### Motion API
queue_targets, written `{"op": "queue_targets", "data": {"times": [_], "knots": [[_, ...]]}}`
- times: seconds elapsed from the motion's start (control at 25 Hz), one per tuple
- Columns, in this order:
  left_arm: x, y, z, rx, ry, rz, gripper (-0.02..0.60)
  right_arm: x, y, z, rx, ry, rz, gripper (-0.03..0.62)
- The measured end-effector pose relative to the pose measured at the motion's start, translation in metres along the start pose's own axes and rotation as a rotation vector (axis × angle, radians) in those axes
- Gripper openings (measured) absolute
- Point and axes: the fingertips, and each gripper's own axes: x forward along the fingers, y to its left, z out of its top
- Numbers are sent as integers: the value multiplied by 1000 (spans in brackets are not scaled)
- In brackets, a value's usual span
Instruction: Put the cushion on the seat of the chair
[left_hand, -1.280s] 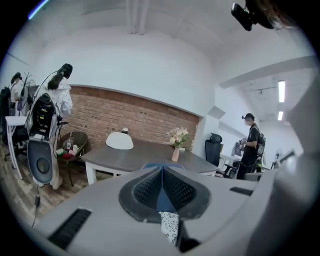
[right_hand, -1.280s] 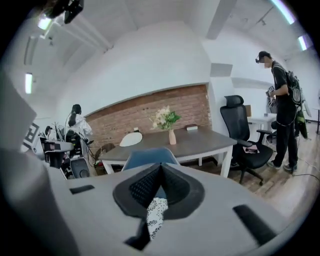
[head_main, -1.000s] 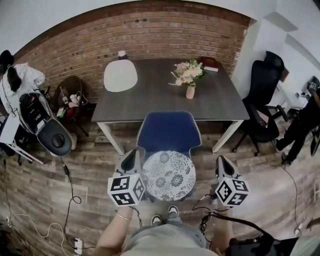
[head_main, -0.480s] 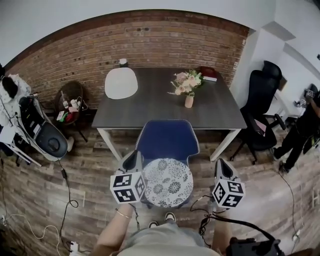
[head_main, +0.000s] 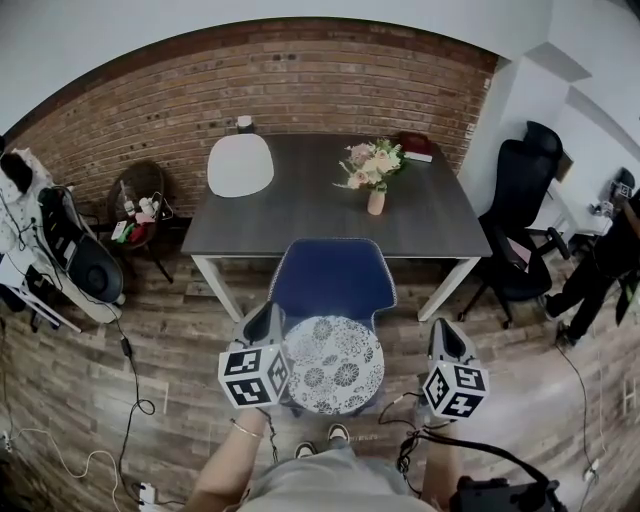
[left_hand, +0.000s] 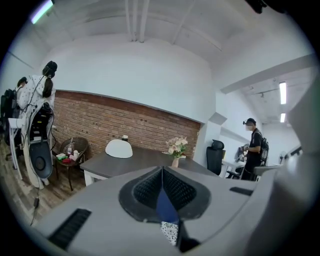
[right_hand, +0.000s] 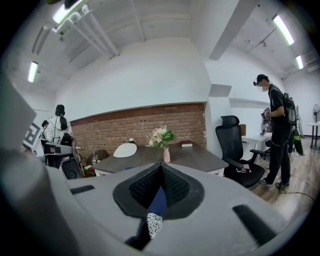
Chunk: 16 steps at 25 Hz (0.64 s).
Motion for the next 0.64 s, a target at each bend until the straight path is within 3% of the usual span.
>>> {"op": "queue_targets", "data": {"times": [0.64], "knots": [[-10,-5,-14,-19,8,-11,8,-20,-6,-7,14,-5,-12,2]]}}
